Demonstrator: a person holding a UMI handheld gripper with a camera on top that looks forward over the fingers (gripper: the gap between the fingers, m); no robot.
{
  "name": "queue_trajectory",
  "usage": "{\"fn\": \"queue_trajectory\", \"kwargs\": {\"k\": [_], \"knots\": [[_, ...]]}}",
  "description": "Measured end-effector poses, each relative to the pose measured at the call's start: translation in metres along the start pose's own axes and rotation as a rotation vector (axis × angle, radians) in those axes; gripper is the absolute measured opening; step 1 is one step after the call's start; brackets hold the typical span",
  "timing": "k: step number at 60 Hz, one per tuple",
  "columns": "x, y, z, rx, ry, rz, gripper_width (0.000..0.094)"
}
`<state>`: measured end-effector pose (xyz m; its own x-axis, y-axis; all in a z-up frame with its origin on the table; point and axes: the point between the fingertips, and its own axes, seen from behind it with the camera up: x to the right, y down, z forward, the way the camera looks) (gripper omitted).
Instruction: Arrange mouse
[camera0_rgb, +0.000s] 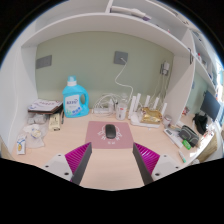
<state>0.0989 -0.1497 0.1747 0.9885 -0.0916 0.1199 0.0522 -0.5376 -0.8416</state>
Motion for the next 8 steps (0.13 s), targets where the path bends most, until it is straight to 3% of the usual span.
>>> {"fn": "queue_trajectory", "kwargs": {"k": [8], "knots": [[-0.0062,-0.0010,-0.0043,-0.007,-0.015,-0.010,0.0851]]}}
